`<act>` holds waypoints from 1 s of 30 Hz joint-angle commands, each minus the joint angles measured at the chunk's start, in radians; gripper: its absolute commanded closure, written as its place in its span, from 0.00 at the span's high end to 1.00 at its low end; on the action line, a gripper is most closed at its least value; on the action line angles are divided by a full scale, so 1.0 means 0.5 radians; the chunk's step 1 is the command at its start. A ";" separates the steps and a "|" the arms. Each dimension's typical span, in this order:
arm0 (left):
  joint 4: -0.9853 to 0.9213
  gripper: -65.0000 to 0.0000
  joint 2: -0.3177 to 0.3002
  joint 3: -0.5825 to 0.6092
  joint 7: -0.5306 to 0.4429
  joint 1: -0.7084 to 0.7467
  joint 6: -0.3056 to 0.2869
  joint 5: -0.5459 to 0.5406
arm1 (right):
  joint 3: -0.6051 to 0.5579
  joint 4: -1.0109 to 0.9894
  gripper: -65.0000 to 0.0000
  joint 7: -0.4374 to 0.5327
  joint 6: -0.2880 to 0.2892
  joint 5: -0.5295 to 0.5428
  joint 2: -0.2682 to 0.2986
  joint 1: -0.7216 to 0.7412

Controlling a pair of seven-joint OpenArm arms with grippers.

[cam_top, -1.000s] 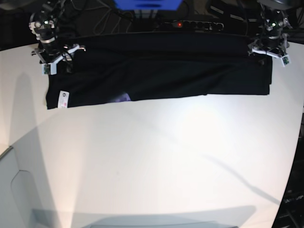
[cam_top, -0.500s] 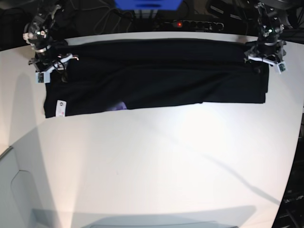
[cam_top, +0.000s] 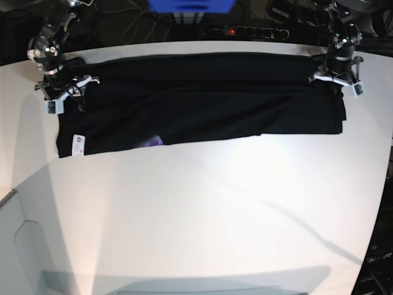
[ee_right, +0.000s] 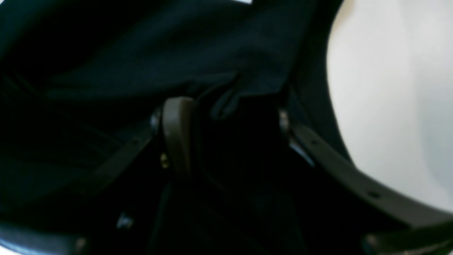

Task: Fold the T-shirt properly
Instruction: 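Carry the strip end in the left gripper toward the right gripper, folding it over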

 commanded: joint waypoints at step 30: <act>0.962 0.00 0.308 1.403 0.146 0.015 0.056 0.655 | 0.010 0.009 0.46 -0.050 -0.003 -0.067 0.040 0.002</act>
